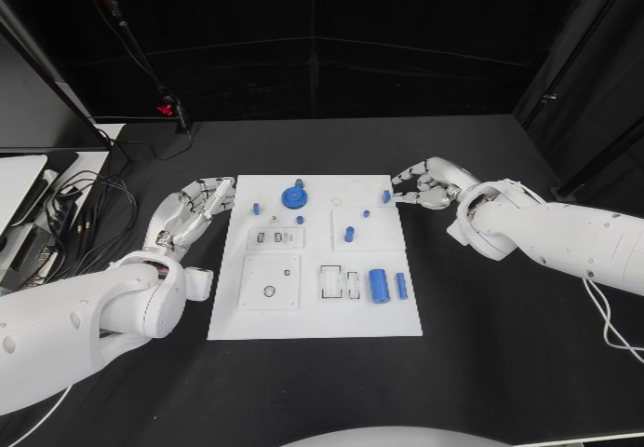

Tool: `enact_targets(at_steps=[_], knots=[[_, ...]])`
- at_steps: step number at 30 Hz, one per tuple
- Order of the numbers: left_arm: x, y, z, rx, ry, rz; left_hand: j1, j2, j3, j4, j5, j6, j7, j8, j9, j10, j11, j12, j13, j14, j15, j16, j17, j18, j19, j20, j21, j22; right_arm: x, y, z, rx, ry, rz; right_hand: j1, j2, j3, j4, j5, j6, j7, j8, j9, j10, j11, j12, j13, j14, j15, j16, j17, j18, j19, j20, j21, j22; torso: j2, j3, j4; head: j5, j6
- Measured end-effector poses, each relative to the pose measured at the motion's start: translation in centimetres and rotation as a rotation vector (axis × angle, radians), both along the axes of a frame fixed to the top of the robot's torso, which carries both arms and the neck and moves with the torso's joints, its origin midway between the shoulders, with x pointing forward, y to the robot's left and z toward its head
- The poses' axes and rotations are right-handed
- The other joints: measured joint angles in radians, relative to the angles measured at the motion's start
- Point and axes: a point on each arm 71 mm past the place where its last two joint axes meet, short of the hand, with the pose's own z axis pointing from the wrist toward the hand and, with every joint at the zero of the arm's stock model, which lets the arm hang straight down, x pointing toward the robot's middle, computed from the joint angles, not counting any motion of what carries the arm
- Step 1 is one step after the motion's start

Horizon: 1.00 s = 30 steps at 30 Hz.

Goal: Assemble the parts on the task board

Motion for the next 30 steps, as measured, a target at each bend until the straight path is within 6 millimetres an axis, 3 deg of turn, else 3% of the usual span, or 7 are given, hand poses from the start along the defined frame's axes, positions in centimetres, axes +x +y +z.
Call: enact_targets(at_steps=[22, 30], knots=[[0.0, 0.0, 0.0, 0.0, 0.001, 0.0, 0.0, 0.0, 0.0, 0.0, 0.0, 0.0, 0.0, 0.0, 0.0, 0.0, 0.0, 0.0, 0.0, 0.0, 0.0, 0.0, 0.0, 0.0, 0.0, 0.0, 0.0, 0.0, 1.4, 1.0, -0.9, -0.033, 0.037, -0.012, 0.0, 0.0, 0.0, 0.0, 0.0, -0.008, -0.001, -0.005, -0.002, 0.0, -0.007, 0.0, 0.0, 0.004, -0.004, 0.0, 0.0, 0.0, 0.0, -0.008, 0.0, 0.0, -0.001, -0.0012, 0.0013, 0.007, -0.006], [-0.1, 0.1, 0.0, 0.0, 0.001, 0.0, 0.0, 0.0, 0.0, 0.0, 0.0, 0.0, 0.0, 0.0, 0.0, 0.0, 0.0, 0.0, 0.0, 0.0, 0.0, 0.0, 0.0, 0.0, 0.0, 0.0, 0.0, 0.0, 1.6, 1.1, -1.1, -0.04, 0.055, -0.016, 0.01, 0.011, 0.004, -0.004, 0.0, -0.008, -0.001, -0.005, -0.002, 0.0, -0.007, 0.0, 0.0, 0.004, -0.004, 0.0, 0.0, 0.0, 0.0, -0.008, 0.0, 0.0, -0.001, -0.001, 0.0012, 0.009, -0.008]])
